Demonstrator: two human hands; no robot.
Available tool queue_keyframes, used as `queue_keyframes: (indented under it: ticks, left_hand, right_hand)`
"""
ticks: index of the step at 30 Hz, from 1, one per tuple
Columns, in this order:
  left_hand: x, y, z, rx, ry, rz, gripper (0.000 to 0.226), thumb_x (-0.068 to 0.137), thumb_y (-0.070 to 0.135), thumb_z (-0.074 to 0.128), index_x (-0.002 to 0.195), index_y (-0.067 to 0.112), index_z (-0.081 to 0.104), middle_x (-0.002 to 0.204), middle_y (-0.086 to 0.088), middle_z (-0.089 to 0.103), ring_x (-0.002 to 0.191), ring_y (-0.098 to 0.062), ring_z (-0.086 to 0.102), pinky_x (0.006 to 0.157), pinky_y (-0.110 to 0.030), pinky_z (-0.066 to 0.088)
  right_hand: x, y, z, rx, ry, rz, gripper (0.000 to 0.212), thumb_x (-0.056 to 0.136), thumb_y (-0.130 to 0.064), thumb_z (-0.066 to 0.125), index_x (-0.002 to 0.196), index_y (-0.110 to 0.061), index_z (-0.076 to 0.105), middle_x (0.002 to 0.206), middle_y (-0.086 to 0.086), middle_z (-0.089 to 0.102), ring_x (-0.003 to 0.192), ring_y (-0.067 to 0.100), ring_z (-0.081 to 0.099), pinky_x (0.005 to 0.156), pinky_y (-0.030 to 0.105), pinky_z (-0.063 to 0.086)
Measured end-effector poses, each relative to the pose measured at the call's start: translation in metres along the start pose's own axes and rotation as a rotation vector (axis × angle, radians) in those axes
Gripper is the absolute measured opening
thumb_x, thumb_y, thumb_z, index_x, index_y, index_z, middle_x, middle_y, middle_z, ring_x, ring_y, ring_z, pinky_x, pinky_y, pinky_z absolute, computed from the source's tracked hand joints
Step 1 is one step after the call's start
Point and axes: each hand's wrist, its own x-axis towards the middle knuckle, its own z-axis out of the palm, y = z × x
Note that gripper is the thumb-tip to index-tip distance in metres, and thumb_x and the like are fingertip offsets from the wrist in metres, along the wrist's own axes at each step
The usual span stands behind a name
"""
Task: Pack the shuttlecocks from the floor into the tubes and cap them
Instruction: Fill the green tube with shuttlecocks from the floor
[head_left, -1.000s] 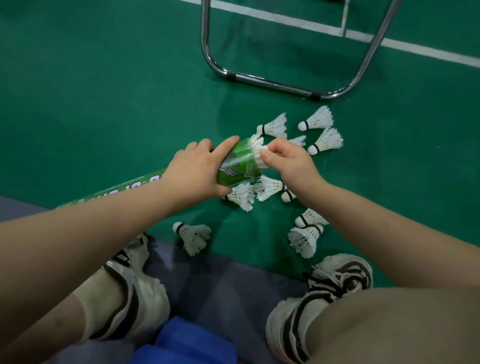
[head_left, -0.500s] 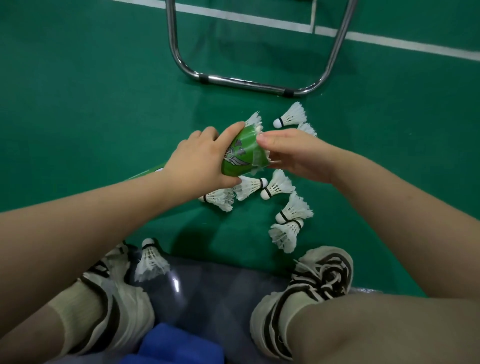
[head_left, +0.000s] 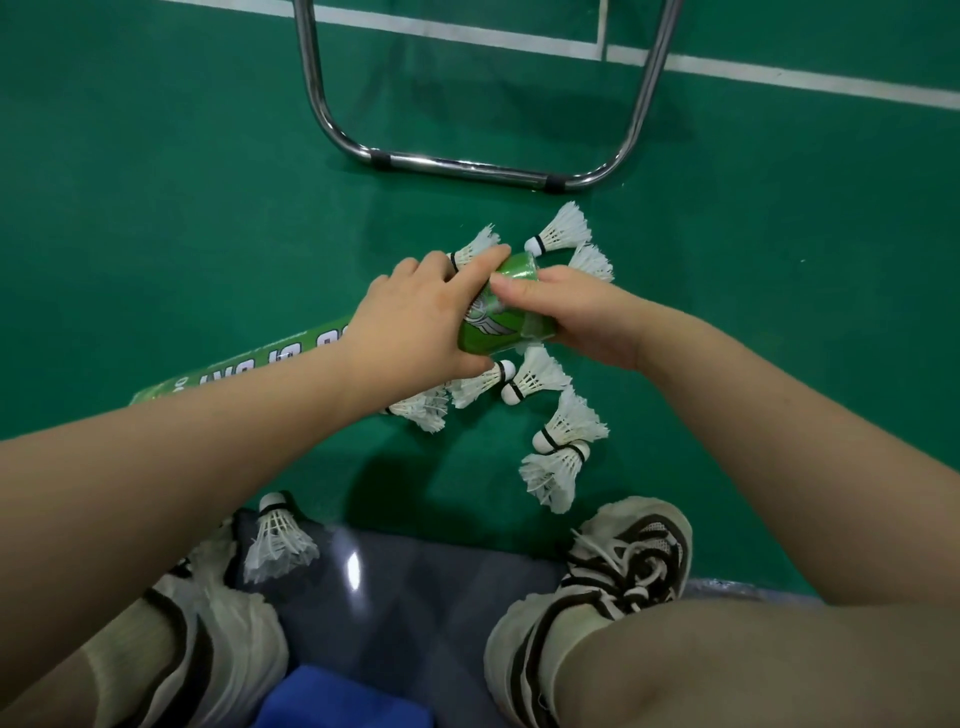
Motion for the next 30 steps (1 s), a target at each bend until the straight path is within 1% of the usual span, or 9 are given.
queue_keyframes:
  ticks: [4,7,11,13,15,17,20,25,30]
  left_hand:
    - [0.007,-0.014,0.007,0.01,-0.018,-0.061,0.096,0.07,0.051,0.07,0.145,0.036,0.011,0.107,-0.011,0.048,0.096,-0.03,0.047,0.082,-0.041,0.043]
    - [0.006,-0.034,0.01,-0.002,-0.05,-0.128,0.097,0.07,0.051,0.071,0.145,0.035,0.012,0.108,-0.013,0.049,0.097,-0.032,0.048,0.083,-0.042,0.044]
    - [0.005,-0.049,0.015,0.028,-0.085,-0.177,0.097,0.068,0.054,0.071,0.145,0.035,0.013,0.108,-0.014,0.049,0.098,-0.034,0.049,0.084,-0.043,0.045]
    - [0.007,-0.05,0.018,0.042,-0.094,-0.178,0.097,0.068,0.055,0.071,0.145,0.035,0.013,0.108,-0.013,0.049,0.098,-0.033,0.049,0.084,-0.043,0.045]
    - [0.011,-0.05,0.019,0.034,-0.101,-0.184,0.098,0.069,0.054,0.071,0.145,0.035,0.013,0.108,-0.013,0.049,0.099,-0.033,0.048,0.084,-0.043,0.045]
    - [0.015,-0.05,0.018,0.003,-0.101,-0.187,0.099,0.069,0.053,0.071,0.145,0.035,0.012,0.108,-0.013,0.048,0.1,-0.033,0.048,0.085,-0.044,0.045]
    - [0.02,-0.052,0.016,-0.031,-0.093,-0.196,0.1,0.069,0.054,0.072,0.145,0.036,0.01,0.109,-0.012,0.048,0.102,-0.031,0.048,0.086,-0.044,0.046]
    - [0.022,-0.063,0.012,-0.023,-0.083,-0.22,0.1,0.07,0.053,0.071,0.146,0.036,0.009,0.11,-0.012,0.048,0.101,-0.031,0.047,0.085,-0.042,0.045]
    - [0.017,-0.071,0.014,-0.024,-0.092,-0.254,0.101,0.069,0.055,0.071,0.146,0.038,0.008,0.11,-0.009,0.048,0.1,-0.028,0.047,0.085,-0.039,0.046]
  right_hand:
    - [0.006,0.019,-0.013,0.15,0.429,-0.055,0.03,0.096,-0.037,0.044,0.087,-0.017,0.064,0.076,-0.004,0.069,0.075,0.009,0.065,0.072,0.023,0.049]
    - [0.013,0.051,-0.033,0.033,0.631,0.07,0.019,0.093,-0.03,0.051,0.082,-0.02,0.063,0.076,-0.004,0.066,0.074,0.009,0.061,0.072,0.026,0.043]
    - [0.019,0.095,-0.04,-0.428,0.509,0.371,0.023,0.09,-0.032,0.054,0.107,-0.019,0.061,0.105,-0.004,0.062,0.097,0.015,0.059,0.087,0.033,0.046]
    - [0.022,0.104,-0.035,-0.511,0.457,0.422,0.028,0.09,-0.035,0.055,0.111,-0.016,0.059,0.102,-0.004,0.056,0.097,0.017,0.057,0.085,0.032,0.046]
    - [0.028,0.106,-0.031,-0.562,0.441,0.427,0.019,0.09,-0.035,0.056,0.088,-0.016,0.059,0.083,-0.001,0.05,0.078,0.017,0.052,0.07,0.031,0.041]
    - [0.035,0.102,-0.029,-0.596,0.441,0.419,0.029,0.089,-0.033,0.056,0.071,-0.011,0.052,0.069,0.008,0.047,0.065,0.02,0.045,0.059,0.031,0.035]
    - [0.044,0.096,-0.031,-0.577,0.474,0.399,0.036,0.09,-0.033,0.056,0.093,0.001,0.066,0.088,0.02,0.064,0.076,0.024,0.057,0.074,0.036,0.048]
    - [0.048,0.093,-0.029,-0.626,0.507,0.363,0.037,0.095,-0.036,0.046,0.099,-0.004,0.065,0.083,0.008,0.062,0.074,0.023,0.056,0.068,0.033,0.045]
    - [0.056,0.091,-0.022,-0.642,0.457,0.372,0.032,0.093,-0.037,0.046,0.117,-0.019,0.055,0.096,-0.002,0.059,0.088,0.018,0.059,0.078,0.034,0.049]
